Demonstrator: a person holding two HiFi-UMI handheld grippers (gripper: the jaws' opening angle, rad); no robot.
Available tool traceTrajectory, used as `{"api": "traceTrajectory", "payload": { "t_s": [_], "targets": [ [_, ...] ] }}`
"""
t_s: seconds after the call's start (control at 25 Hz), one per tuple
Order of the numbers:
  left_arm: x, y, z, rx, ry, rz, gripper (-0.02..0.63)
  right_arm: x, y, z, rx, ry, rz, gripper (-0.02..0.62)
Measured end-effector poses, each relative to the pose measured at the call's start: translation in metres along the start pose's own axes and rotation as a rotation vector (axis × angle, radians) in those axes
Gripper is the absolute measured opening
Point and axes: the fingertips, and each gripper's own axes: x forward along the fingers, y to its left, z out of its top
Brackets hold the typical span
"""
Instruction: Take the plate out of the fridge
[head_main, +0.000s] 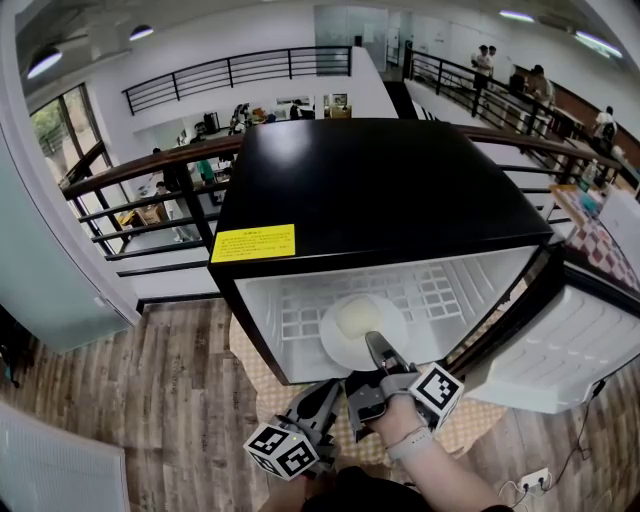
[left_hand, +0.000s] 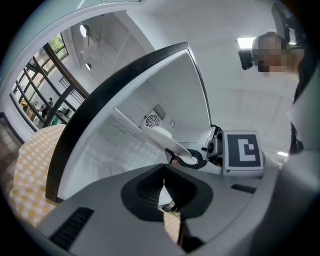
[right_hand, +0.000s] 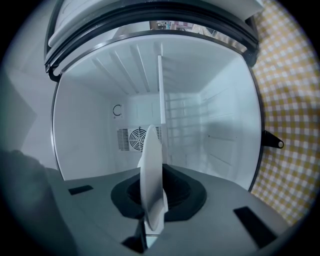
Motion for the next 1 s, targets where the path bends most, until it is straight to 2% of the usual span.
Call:
{"api": "traceTrajectory", "payload": {
  "t_s": [0.44,1.0],
  "targets": [
    [-0.003,-0.004,0.001,0.005,0.004,-0.008,0.008,-0.007,0.003,0.001,0.003,0.004,0.025,0.04],
    [-0.014,-0.013,0.001,0.017,0.003,-0.018,0.008,-0.026,0.004,0.001,-0.044,0.014,0.027,0.04]
  ]
}}
